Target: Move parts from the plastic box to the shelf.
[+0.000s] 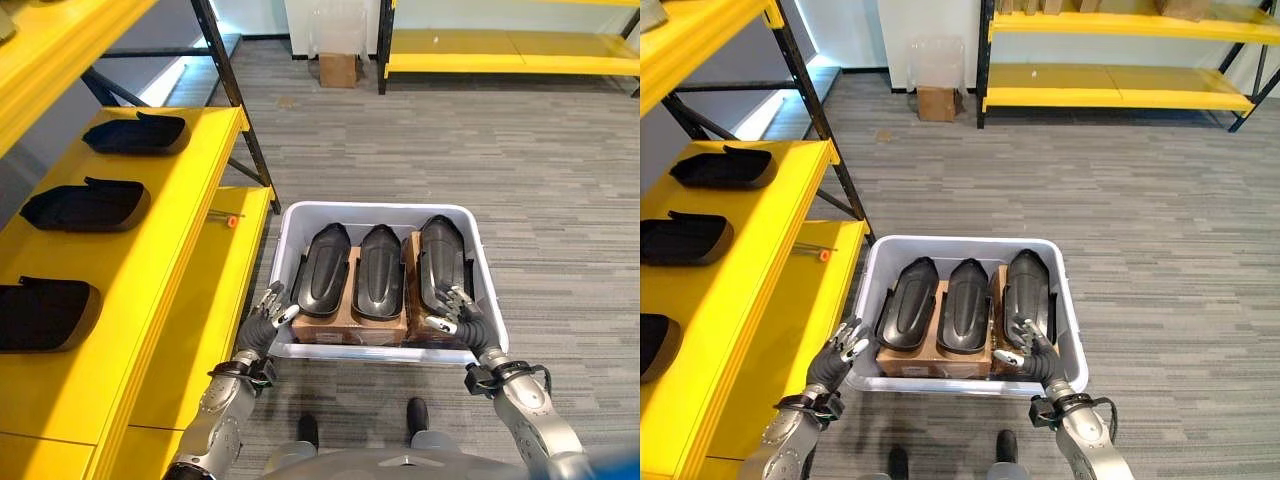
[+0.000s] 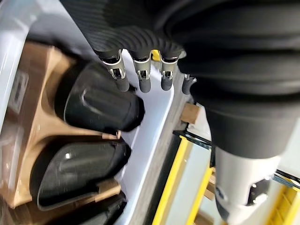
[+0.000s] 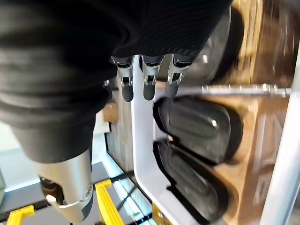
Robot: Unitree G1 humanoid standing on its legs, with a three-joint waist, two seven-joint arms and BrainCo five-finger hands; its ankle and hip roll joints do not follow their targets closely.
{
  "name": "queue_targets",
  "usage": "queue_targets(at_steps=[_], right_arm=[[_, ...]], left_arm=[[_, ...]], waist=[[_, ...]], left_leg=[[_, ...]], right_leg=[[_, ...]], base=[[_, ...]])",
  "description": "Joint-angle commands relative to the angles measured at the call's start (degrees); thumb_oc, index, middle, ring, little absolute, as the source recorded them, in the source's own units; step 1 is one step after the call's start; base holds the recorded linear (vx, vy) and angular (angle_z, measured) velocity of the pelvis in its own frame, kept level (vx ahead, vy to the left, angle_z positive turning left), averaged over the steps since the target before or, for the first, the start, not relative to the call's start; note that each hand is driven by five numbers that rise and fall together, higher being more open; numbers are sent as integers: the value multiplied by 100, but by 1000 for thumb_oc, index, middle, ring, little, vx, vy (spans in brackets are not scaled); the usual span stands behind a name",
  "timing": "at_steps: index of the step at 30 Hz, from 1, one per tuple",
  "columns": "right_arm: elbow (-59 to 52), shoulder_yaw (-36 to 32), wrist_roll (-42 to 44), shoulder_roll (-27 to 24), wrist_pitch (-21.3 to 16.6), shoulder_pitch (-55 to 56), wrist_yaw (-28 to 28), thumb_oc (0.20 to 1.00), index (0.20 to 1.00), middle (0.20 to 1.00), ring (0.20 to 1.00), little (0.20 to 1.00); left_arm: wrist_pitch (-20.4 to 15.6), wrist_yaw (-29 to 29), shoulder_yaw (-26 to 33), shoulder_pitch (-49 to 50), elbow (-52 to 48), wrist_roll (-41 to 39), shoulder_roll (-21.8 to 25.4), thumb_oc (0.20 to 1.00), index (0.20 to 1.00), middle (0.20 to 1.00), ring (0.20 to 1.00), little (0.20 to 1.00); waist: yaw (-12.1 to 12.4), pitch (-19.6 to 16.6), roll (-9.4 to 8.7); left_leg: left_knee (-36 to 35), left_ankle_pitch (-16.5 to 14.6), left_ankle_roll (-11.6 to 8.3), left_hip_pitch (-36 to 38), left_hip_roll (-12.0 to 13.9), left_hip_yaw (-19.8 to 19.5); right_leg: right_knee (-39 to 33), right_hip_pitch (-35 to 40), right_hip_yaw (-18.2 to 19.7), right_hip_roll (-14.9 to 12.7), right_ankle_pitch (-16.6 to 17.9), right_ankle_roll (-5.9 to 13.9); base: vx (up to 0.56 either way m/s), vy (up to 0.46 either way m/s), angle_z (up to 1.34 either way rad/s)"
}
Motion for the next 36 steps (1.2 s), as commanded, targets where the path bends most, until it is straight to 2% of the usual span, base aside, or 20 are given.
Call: queue_targets(at_steps=[1, 9, 16, 23, 30, 32, 36], right_arm=[[-241, -203, 74, -50, -298, -497, 25, 1000, 1000, 1000, 1000, 1000], [-205, -113, 11, -41, -499, -1420, -421, 1000, 1000, 1000, 1000, 1000], [533, -153, -619, -5, -713, -3310, -1618, 1000, 1000, 1000, 1000, 1000], [848, -307, -627, -44, -751, -3527, -1910, 1000, 1000, 1000, 1000, 1000], [1092, -926, -670, -375, -918, -3576, -2372, 1000, 1000, 1000, 1000, 1000], [954, -1210, -818, -416, -987, -3367, -2545, 1000, 1000, 1000, 1000, 1000], [832, -1354, -788, -348, -1055, -3118, -2583, 1000, 1000, 1000, 1000, 1000]], left_arm=[[-281, -53, 80, -95, -405, -10, 109, 1000, 1000, 1000, 1000, 1000], [-421, 113, -178, -788, -624, -66, 144, 1000, 1000, 1000, 1000, 1000], [-753, 506, -433, -1730, -909, -34, 139, 1000, 1000, 1000, 1000, 1000], [-832, 613, -418, -1877, -976, -54, 74, 1000, 1000, 1000, 1000, 1000], [-900, 666, -438, -2032, -1120, -95, 61, 1000, 1000, 1000, 1000, 1000], [-911, 697, -466, -2091, -1149, -70, 44, 1000, 1000, 1000, 1000, 1000], [-916, 706, -468, -2102, -1176, -39, 71, 1000, 1000, 1000, 1000, 1000]], waist=[[115, -211, -136], [60, 90, -188], [79, 743, -44], [80, 938, -17], [3, 1185, 8], [-53, 1282, 16], [-87, 1336, 14]], left_leg=[[557, -136, -143, -276, 380, -44], [607, -33, -213, -748, 447, -47], [589, 245, -319, -1345, 552, -21], [452, 349, -358, -1412, 571, 28], [485, 378, -398, -1628, 605, 64], [469, 373, -397, -1645, 608, 46], [473, 362, -394, -1664, 603, 33]], right_leg=[[271, 134, 84, -281, -98, 339], [230, -357, 65, -297, 49, 349], [377, -1151, 141, -219, 227, 351], [342, -1299, 159, -199, 296, 371], [373, -1599, 262, -172, 341, 373], [424, -1649, 267, -172, 319, 375], [463, -1694, 296, -167, 295, 361]], base=[[12, 36, 2], [-58, -11, 0], [-128, -25, -6], [-8, -3, 0], [-14, -9, -11], [0, 0, 0], [4, 1, 1]])
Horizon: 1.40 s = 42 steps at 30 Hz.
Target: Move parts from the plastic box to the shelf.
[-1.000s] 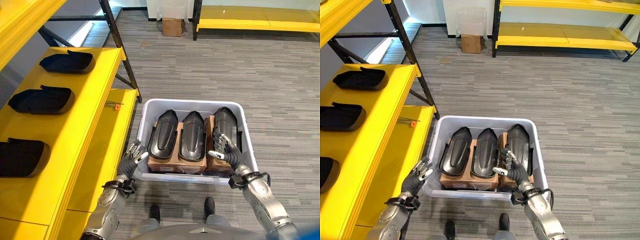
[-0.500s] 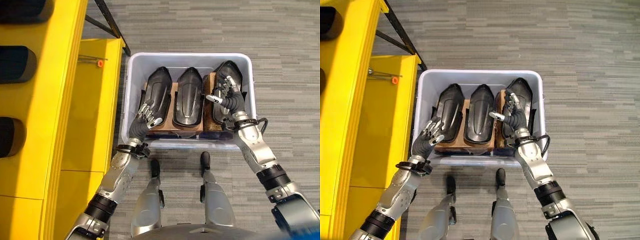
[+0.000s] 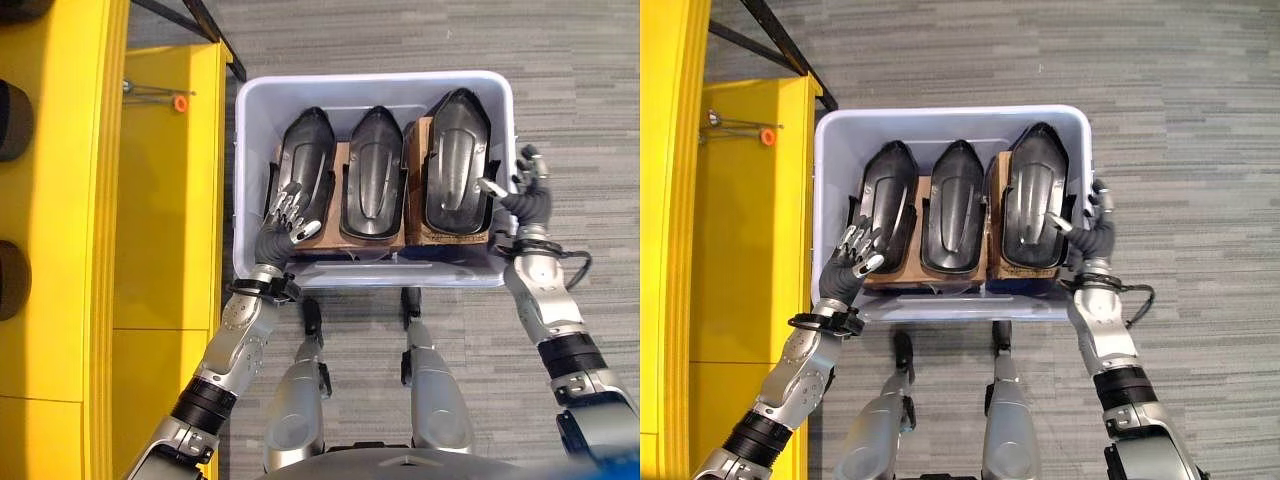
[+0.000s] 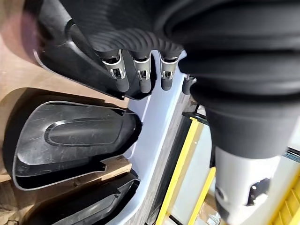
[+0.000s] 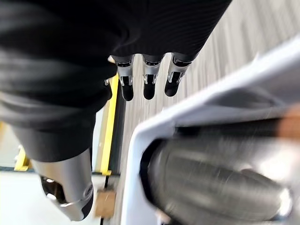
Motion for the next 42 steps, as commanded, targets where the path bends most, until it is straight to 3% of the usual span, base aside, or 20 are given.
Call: queue_targets(at_steps=[1, 15, 22, 38, 42], right_arm=[[-271, -45, -98, -43, -448, -68, -47, 1000, 1000, 1000, 1000, 1000], [123, 111, 20, 143, -418, -42, -106, 1000, 1000, 1000, 1000, 1000], [-497, -45, -578, 76, -421, 153, -318, 1000, 1000, 1000, 1000, 1000], [-1019, 33, -740, 171, -464, 167, -345, 1000, 1000, 1000, 1000, 1000], [-520, 395, -936, 163, -298, -506, -553, 1000, 1000, 1000, 1000, 1000]], left_arm=[[-320, -12, 34, -30, -324, -44, -23, 1000, 1000, 1000, 1000, 1000], [-286, -50, -142, 97, -376, -105, 26, 1000, 1000, 1000, 1000, 1000], [-302, -24, -176, 88, -411, -74, 39, 1000, 1000, 1000, 1000, 1000], [-340, 43, -129, 137, -488, -77, 64, 1000, 1000, 1000, 1000, 1000], [-423, 150, -216, 37, -544, -99, 79, 1000, 1000, 1000, 1000, 1000]], waist=[[-2, -427, -133], [4, -331, -85], [-42, -337, -113], [-25, -332, -152], [114, -234, -92]], left_leg=[[346, 41, -223, -66, 357, -143], [365, 2, -214, -113, 339, -139], [352, -15, -202, -90, 340, -144], [332, 19, -209, -179, 322, -173], [369, 81, -222, -395, 265, -270]], right_leg=[[444, -37, 97, -434, -11, 446], [453, -99, 117, -426, -34, 426], [464, -104, 115, -417, -48, 428], [430, -148, 73, -414, -14, 432], [464, -254, -9, -430, 3, 418]], base=[[0, 0, 0], [0, 0, 0], [0, 0, 0], [0, 0, 0], [-60, -12, 7]])
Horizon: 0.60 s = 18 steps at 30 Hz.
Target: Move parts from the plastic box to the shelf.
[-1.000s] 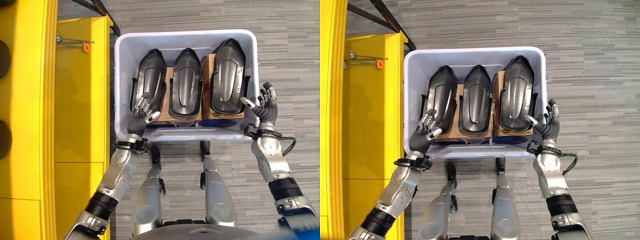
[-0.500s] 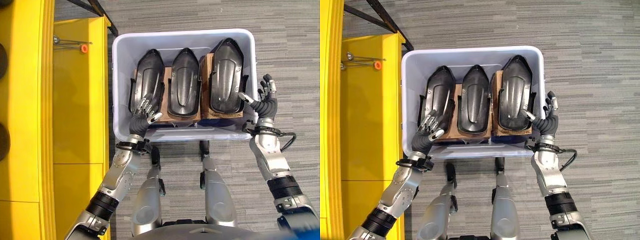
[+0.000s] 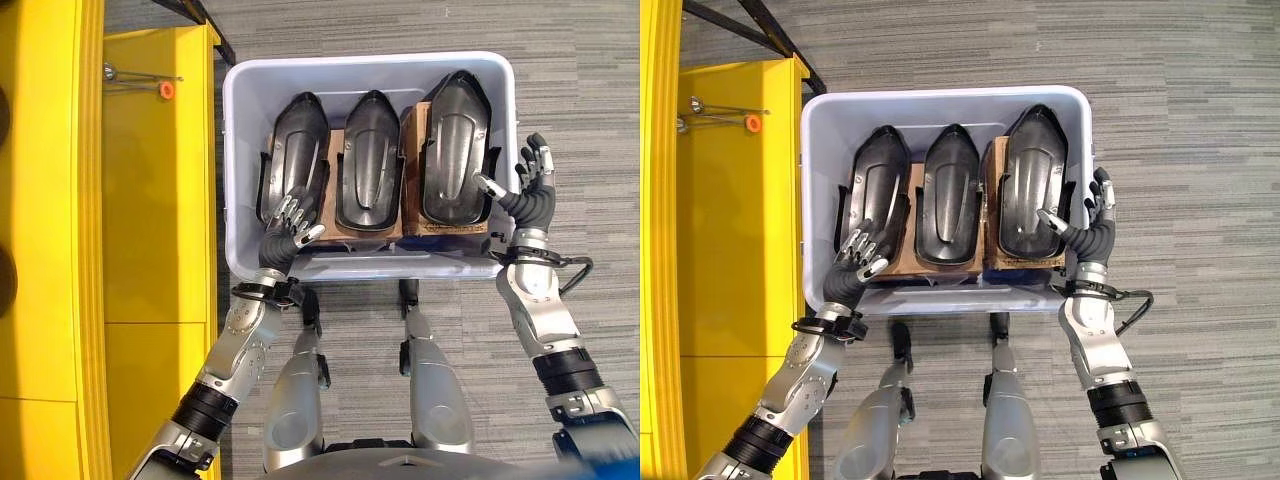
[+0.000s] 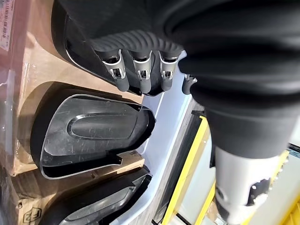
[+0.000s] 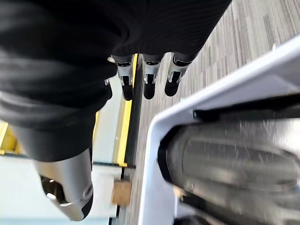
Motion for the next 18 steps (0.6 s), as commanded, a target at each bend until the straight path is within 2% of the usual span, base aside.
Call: queue_targets(at_steps=[1, 12, 18], right_arm=[[82, -102, -225, -71, -172, -392, -175, 1000, 1000, 1000, 1000, 1000], [850, 127, -304, -218, -26, -1352, -403, 1000, 1000, 1000, 1000, 1000], [1679, 312, -443, -395, 137, -1922, -524, 1000, 1000, 1000, 1000, 1000]], left_arm=[[-348, 135, 57, -20, -513, -95, 70, 1000, 1000, 1000, 1000, 1000], [-376, 205, -35, -34, -602, -151, 140, 1000, 1000, 1000, 1000, 1000], [-420, 222, -85, -65, -687, -180, 207, 1000, 1000, 1000, 1000, 1000]], waist=[[84, -218, -87], [221, -13, 2], [293, 44, 70]], left_leg=[[341, -6, -187, -186, 229, -178], [506, 38, -164, -635, 182, -319], [613, 40, -155, -859, 139, -396]], right_leg=[[474, -102, 36, -455, -56, 478], [657, -465, 1, -461, -59, 433], [749, -623, -5, -466, -80, 403]], base=[[-50, 1, 9], [-37, -3, 5], [-28, -2, 6]])
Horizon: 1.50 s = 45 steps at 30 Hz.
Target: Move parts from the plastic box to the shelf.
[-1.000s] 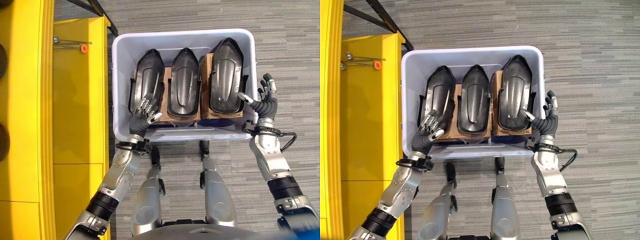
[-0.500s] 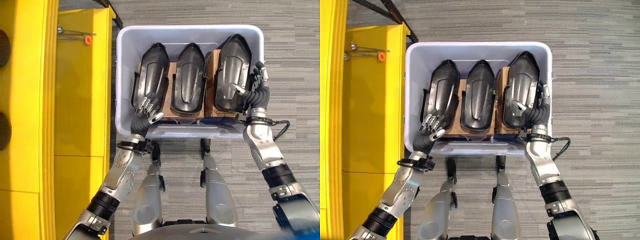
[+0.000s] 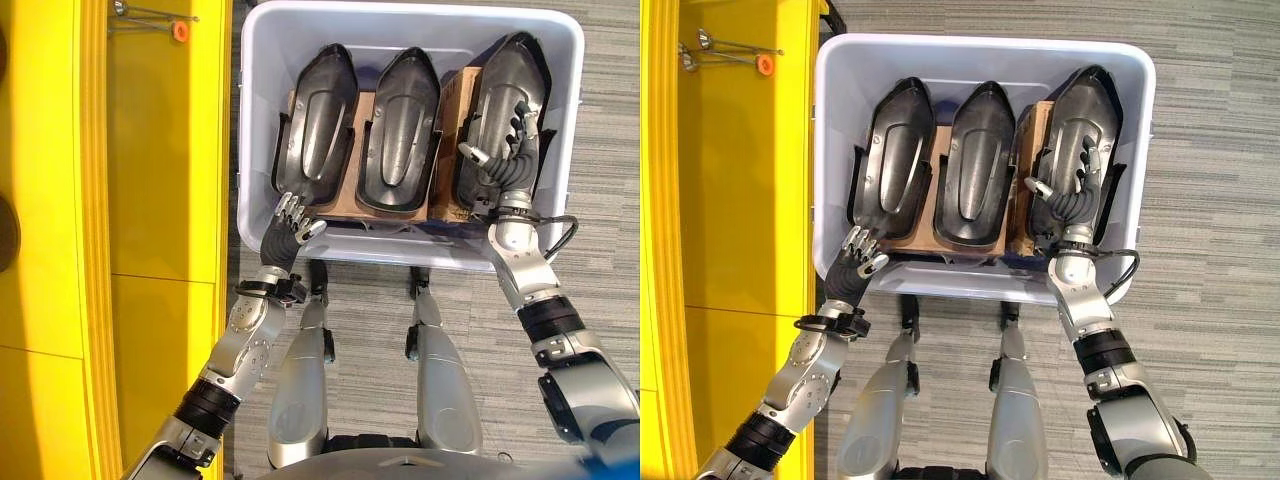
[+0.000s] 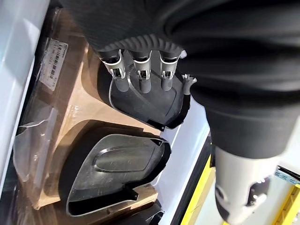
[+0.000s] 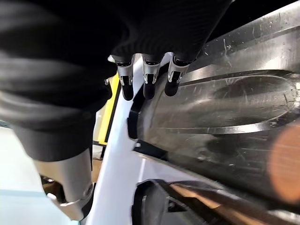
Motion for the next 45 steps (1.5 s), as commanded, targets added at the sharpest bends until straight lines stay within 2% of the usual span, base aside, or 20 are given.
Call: queue_targets(at_steps=[1, 4, 10, 17, 28, 34, 38, 42, 43, 44, 45], right_arm=[[193, 184, -207, -384, -34, -503, -137, 1000, 1000, 1000, 1000, 1000], [853, 598, -439, -543, 180, -915, 12, 1000, 1000, 1000, 1000, 1000], [1229, 916, -669, -593, 262, -1075, 211, 1000, 1000, 1000, 1000, 1000], [699, 1319, -847, -445, 217, -553, 723, 1000, 1000, 1000, 1000, 1000], [159, 1280, -923, -253, 143, 148, 881, 1000, 1000, 1000, 1000, 1000], [117, 1106, -1032, -331, 165, 306, 795, 1000, 1000, 1000, 1000, 1000], [-206, 741, -1176, -616, 161, 496, 614, 1000, 1000, 1000, 1000, 1000], [-213, 736, -1177, -617, 164, 497, 615, 1000, 1000, 1000, 1000, 1000], [-489, 485, -1252, -766, 138, 623, 507, 1000, 1000, 1000, 1000, 1000], [-1287, -120, -1395, -1011, 43, 951, 329, 1000, 1000, 1000, 1000, 1000], [-1480, -228, -1323, -1006, -30, 1035, 347, 1000, 1000, 1000, 1000, 1000]], left_arm=[[-349, 5, -29, 27, -688, -40, 190, 1000, 1000, 1000, 1000, 1000], [-328, -12, -70, 20, -676, -54, 212, 1000, 1000, 1000, 1000, 1000], [-339, -81, -118, -66, -658, -53, 214, 1000, 1000, 1000, 1000, 1000], [-371, -93, -93, -120, -572, -32, 130, 1000, 1000, 1000, 1000, 1000], [-408, -17, 9, -126, -527, 40, 44, 1000, 1000, 1000, 1000, 1000], [-418, -17, 66, -109, -610, 40, 36, 1000, 1000, 1000, 1000, 1000], [-424, -25, 127, -65, -649, 53, 69, 1000, 1000, 1000, 1000, 1000], [-424, -25, 126, -70, -648, 53, 70, 1000, 1000, 1000, 1000, 1000], [-409, -26, 156, -47, -659, 60, 72, 1000, 1000, 1000, 1000, 1000], [-391, -53, 225, -8, -700, 55, 87, 1000, 1000, 1000, 1000, 1000], [-385, -58, 246, 8, -715, 60, 86, 1000, 1000, 1000, 1000, 1000]], waist=[[23, -232, -49], [86, -186, -20], [107, -149, -18], [51, -175, -73], [8, -236, -102], [-16, -261, -105], [-48, -268, -131], [-50, -282, -137], [-75, -271, -154], [-155, -304, -235], [-170, -303, -246]], left_leg=[[502, -42, -149, -297, 170, -171], [577, -76, -134, -409, 166, -209], [599, -34, -119, -514, 144, -255], [608, -44, -101, -535, 126, -310], [571, -51, -100, -498, 114, -340], [578, -53, -98, -531, 101, -344], [611, -106, -97, -526, 120, -345], [601, -73, -94, -554, 110, -347], [618, -117, -97, -514, 126, -349], [610, -106, -96, -502, 140, -314], [615, -145, -102, -472, 155, -310]], right_leg=[[774, -255, 149, -434, -153, 397], [862, -372, 133, -421, -186, 381], [898, -443, 125, -424, -178, 368], [897, -440, 116, -432, -199, 357], [846, -376, 113, -428, -221, 357], [823, -376, 103, -431, -223, 366], [839, -373, 113, -413, -258, 370], [827, -399, 115, -422, -230, 370], [846, -373, 125, -405, -260, 380], [830, -370, 140, -399, -235, 395], [838, -346, 135, -389, -264, 398]], base=[[-28, 4, 8], [-36, 8, 5], [-8, 0, 2], [-1, 0, 1], [0, 0, 0], [0, 0, 0], [0, 0, 0], [0, 0, 0], [0, 0, 0], [0, 0, 0], [0, 0, 0]])
